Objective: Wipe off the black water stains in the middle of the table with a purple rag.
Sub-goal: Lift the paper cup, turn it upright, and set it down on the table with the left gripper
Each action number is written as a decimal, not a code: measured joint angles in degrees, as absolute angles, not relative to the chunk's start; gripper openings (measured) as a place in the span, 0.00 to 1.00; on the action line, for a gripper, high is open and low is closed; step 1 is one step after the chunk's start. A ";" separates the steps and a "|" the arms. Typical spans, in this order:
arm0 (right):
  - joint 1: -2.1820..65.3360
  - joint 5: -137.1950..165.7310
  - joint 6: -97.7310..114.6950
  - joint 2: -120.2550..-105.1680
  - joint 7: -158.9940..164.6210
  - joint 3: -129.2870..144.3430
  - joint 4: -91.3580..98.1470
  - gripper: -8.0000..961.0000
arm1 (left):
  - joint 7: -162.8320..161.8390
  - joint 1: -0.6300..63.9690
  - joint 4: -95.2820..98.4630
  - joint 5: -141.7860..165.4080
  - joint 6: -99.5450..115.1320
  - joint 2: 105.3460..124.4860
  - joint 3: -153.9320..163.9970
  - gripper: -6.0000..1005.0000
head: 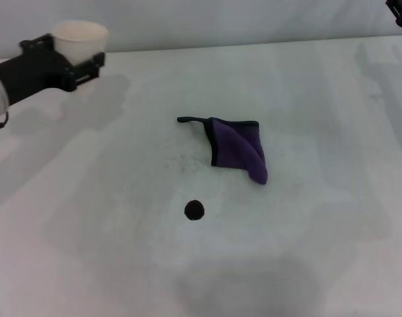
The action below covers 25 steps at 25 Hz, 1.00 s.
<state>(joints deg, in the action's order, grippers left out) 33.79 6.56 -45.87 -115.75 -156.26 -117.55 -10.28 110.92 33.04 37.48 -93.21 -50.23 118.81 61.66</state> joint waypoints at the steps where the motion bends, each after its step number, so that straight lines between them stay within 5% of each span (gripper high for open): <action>1: 33.79 6.62 -45.93 -115.76 -156.21 -117.35 -10.29 0.85 | 113.48 32.28 36.26 -97.71 -50.38 118.86 61.68 0.69; 11: 33.91 6.80 -47.33 -116.00 -155.88 -115.45 -10.28 0.85 | 132.16 32.26 17.33 -133.34 -53.02 119.37 62.14 0.69; 25: 35.29 6.76 -47.42 -116.20 -155.59 -113.03 -10.30 0.85 | 141.18 36.63 5.82 -140.04 -53.13 120.10 62.13 0.69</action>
<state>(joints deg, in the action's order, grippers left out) 35.29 6.76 -47.42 -116.20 -155.59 -113.03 -10.30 141.18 36.63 5.82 -140.04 -53.13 120.10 62.13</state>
